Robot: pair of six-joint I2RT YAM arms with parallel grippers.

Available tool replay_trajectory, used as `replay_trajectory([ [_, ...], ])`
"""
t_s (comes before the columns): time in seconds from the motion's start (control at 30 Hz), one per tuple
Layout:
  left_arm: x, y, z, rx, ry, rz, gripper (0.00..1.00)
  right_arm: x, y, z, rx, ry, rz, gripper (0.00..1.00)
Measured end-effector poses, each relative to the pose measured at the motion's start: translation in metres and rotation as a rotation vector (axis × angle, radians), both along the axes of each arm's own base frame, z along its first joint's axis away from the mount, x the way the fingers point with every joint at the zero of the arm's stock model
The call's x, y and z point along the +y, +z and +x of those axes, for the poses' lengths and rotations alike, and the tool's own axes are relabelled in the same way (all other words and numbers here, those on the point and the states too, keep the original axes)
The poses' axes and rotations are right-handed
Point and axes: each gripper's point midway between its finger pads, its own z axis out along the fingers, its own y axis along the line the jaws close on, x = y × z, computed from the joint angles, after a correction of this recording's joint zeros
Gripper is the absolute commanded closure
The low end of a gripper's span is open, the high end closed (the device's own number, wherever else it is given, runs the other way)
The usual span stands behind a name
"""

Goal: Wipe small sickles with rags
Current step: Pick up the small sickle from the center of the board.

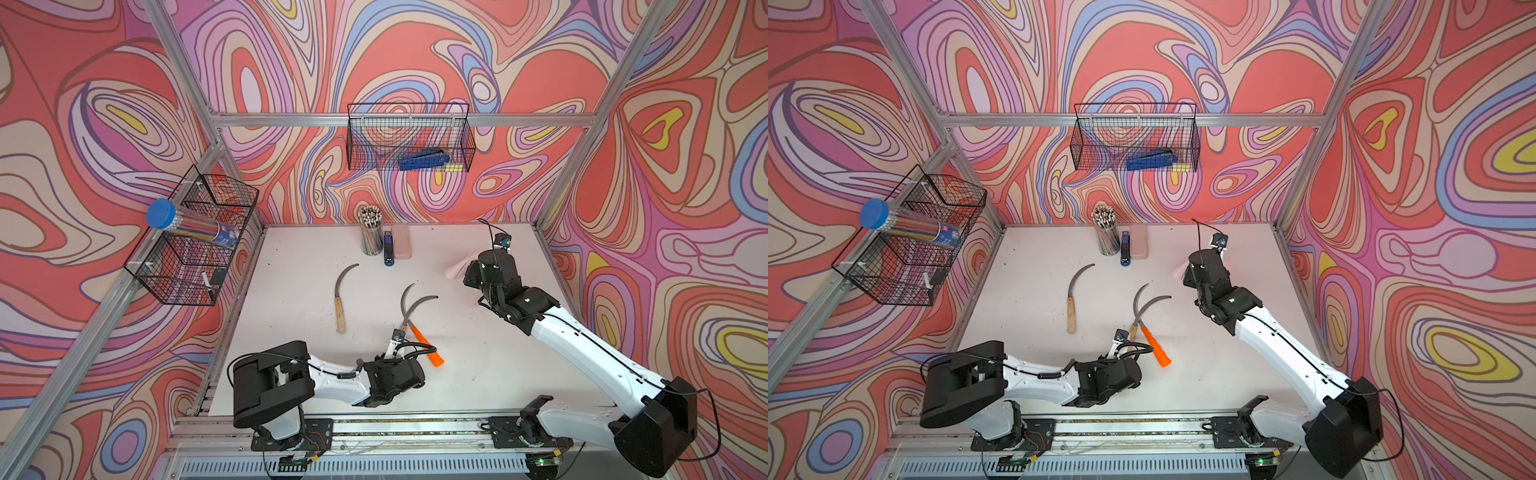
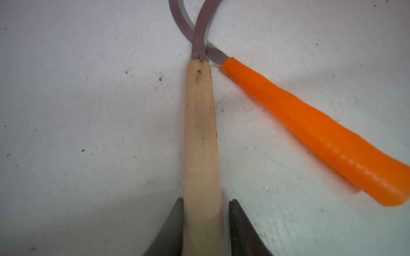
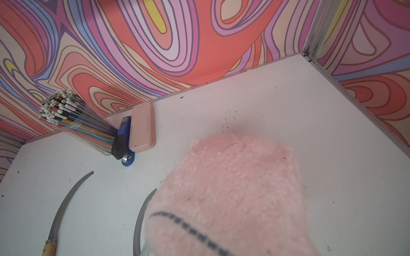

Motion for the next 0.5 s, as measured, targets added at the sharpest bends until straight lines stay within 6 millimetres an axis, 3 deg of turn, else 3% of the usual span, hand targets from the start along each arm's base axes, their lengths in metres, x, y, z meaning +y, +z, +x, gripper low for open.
replay_trajectory([
  [0.23,-0.0013,0.001,-0.0001,0.001,-0.003,-0.005,0.62,0.0004,-0.0001,0.0,0.001,0.002,0.001,1.0],
  [0.5,0.0013,0.0008,-0.0024,0.009,-0.009,-0.007,0.65,0.0007,-0.0002,-0.0001,0.001,0.004,0.002,1.0],
])
